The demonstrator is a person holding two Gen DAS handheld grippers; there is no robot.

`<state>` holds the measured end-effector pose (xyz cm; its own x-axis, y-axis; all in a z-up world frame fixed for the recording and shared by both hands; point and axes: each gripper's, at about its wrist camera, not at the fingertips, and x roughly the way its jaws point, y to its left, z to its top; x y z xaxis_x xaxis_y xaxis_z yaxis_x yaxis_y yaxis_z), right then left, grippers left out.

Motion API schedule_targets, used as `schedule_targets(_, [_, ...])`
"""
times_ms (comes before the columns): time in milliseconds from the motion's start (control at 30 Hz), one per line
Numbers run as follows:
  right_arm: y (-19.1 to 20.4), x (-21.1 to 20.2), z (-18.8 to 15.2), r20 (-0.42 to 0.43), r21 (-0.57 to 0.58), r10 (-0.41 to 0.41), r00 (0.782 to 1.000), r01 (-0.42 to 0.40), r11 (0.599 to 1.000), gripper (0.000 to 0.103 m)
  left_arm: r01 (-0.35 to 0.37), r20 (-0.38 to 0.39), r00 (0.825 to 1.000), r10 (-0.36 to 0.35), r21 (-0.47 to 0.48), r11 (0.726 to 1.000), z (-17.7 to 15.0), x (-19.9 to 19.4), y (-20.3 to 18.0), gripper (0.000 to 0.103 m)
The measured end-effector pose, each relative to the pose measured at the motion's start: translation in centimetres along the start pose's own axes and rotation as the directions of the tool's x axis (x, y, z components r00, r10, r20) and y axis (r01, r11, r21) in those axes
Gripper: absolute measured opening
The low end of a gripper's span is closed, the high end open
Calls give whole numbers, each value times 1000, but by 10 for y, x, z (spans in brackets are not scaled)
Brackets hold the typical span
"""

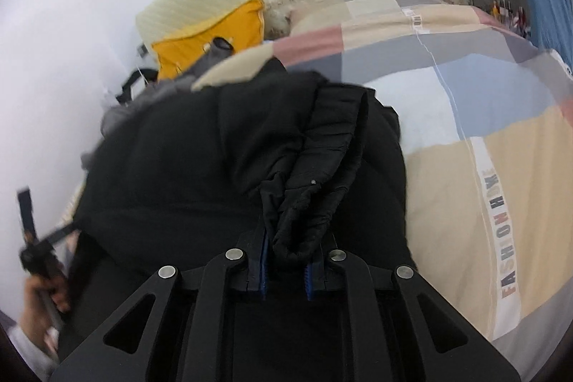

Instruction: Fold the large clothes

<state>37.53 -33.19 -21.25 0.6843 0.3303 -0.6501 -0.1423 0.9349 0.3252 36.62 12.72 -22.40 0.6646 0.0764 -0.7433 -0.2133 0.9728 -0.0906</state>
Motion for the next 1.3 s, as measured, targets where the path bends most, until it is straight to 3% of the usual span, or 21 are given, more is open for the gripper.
schedule_targets(167, [0, 11, -3, -11, -18, -22, 1000, 22, 1000, 13, -9, -90, 996, 7, -27, 1000, -7, 21, 3, 87])
schedule_targets(267, [0, 6, -5, -8, -5, -41, 999, 41, 999, 32, 12, -91, 996, -16, -46, 999, -8, 10, 4, 87])
schedule_targets(300, [-1, 2, -7, -7, 0, -48, 999, 48, 999, 41, 20, -95, 995, -24, -37, 999, -9, 4, 2, 87])
schedule_targets(333, [-2, -2, -9, -9, 11, -40, 999, 41, 999, 59, 30, -102, 994, -33, -27, 999, -10, 0, 1, 88])
schedule_targets(400, [0, -11, -16, -11, 26, -14, 1000, 14, 1000, 72, 98, -135, 986, -96, 4, 995, -16, -13, -3, 93])
schedule_targets(500, [11, -33, -20, 26, 5, -47, 999, 47, 999, 72, 130, -99, 987, -126, 34, 991, -24, -41, -5, 95])
schedule_targets(567, [25, -58, -18, 100, -25, -73, 992, 76, 997, 72, 160, -37, 987, -159, 38, 986, -22, -68, -9, 96])
schedule_targets(700, [59, -83, 0, 224, -118, -82, 971, 110, 987, 75, 193, 69, 978, -198, 77, 978, 1, -95, -37, 96])
schedule_targets(767, [77, -78, 16, 248, -162, -74, 966, 116, 980, 76, 203, 107, 971, -215, 110, 973, 16, -97, -56, 96])
schedule_targets(833, [92, -61, 31, 233, -186, -67, 970, 112, 976, 77, 211, 129, 965, -230, 147, 966, 31, -90, -77, 96])
schedule_targets(967, [99, -14, 53, 191, -188, -80, 978, 117, 975, 77, 176, 99, 975, -198, 194, 965, 58, -50, -114, 96])
schedule_targets(1100, [76, 35, 63, 148, -146, -112, 983, 133, 980, 77, 132, 40, 989, -142, 190, 973, 70, -3, -121, 96])
schedule_targets(1300, [47, 78, 60, 120, -157, -121, 985, 139, 978, 78, 138, -13, 990, -138, 208, 968, 71, 42, -118, 97])
